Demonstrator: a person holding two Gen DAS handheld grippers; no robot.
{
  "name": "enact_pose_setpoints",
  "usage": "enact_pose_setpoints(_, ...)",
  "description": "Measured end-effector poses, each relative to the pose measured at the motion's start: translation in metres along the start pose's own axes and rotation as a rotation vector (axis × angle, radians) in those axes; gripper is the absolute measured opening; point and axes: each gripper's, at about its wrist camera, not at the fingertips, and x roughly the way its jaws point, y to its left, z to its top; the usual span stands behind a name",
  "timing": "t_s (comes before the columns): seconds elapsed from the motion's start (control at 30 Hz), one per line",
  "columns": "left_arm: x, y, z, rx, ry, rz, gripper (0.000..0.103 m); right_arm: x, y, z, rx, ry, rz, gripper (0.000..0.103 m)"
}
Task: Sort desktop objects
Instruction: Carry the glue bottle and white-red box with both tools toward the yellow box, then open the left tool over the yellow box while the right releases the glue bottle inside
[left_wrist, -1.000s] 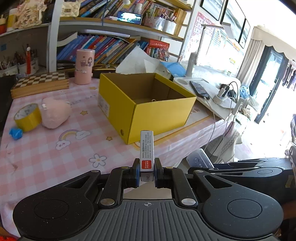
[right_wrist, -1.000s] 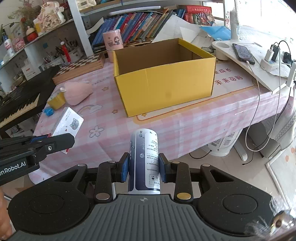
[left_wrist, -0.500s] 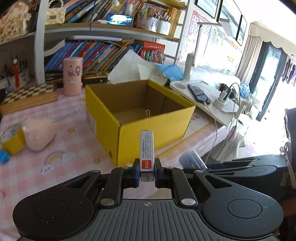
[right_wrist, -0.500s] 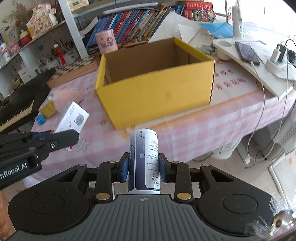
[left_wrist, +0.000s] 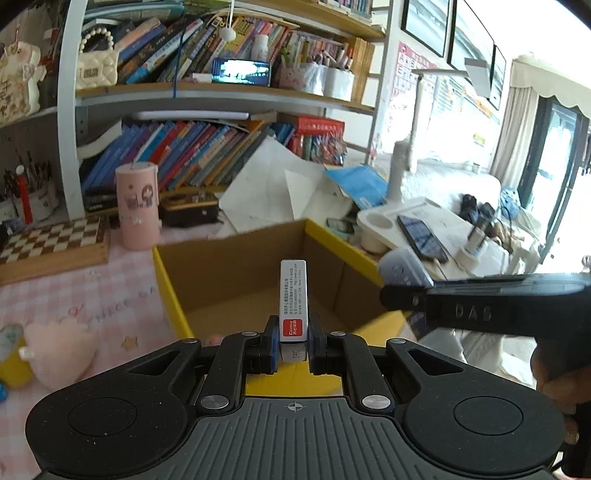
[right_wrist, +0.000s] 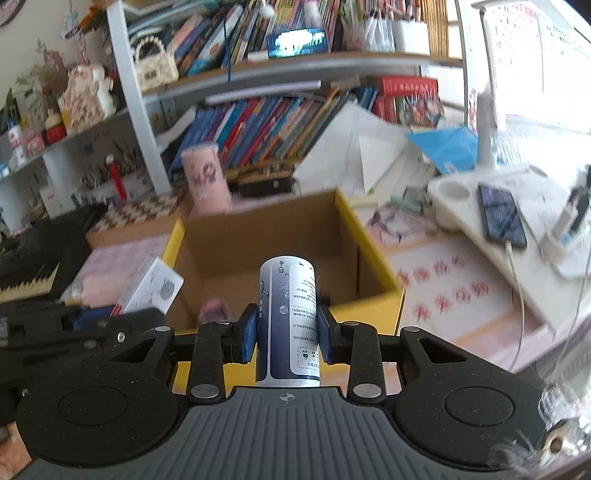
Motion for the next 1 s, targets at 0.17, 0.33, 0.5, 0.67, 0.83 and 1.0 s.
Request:
enact_pose_setpoints(0.17,0.023,-0.005,0.016,0.004,-0.014,0.025,0.013,0.018,-0.018,0.035,-0.034,-0.05,0.018,0.03)
enact_pose_setpoints(0.33,0.056,-0.005,0.024,-0.001,0.004,0.067,0.013,0.045,-0.028,0.06,-0.089,-0.064,0.04,0.03)
enact_pose_setpoints(0.5,0.096,-0.007,0.019,0.039,0.081,0.113,0.013,0.076,-0.029,0.072,-0.153,-0.043,0.064,0.03)
enact_pose_setpoints(0.67,0.119,-0.01,0.009,0.069,0.158,0.134,0.013,0.109,-0.025,0.074,-0.21,0.017,0.106,0.03)
enact_pose_setpoints(0.83,0.13,-0.01,0.002,0.06,0.217,0.128,0.013,0.139,-0.016,0.069,-0.254,0.11,0.147,0.03)
enact_pose_setpoints(1.0,0.135,-0.006,-0.001,0.039,0.25,0.134,0.014,0.166,-0.006,0.061,-0.291,0.213,0.186,0.03)
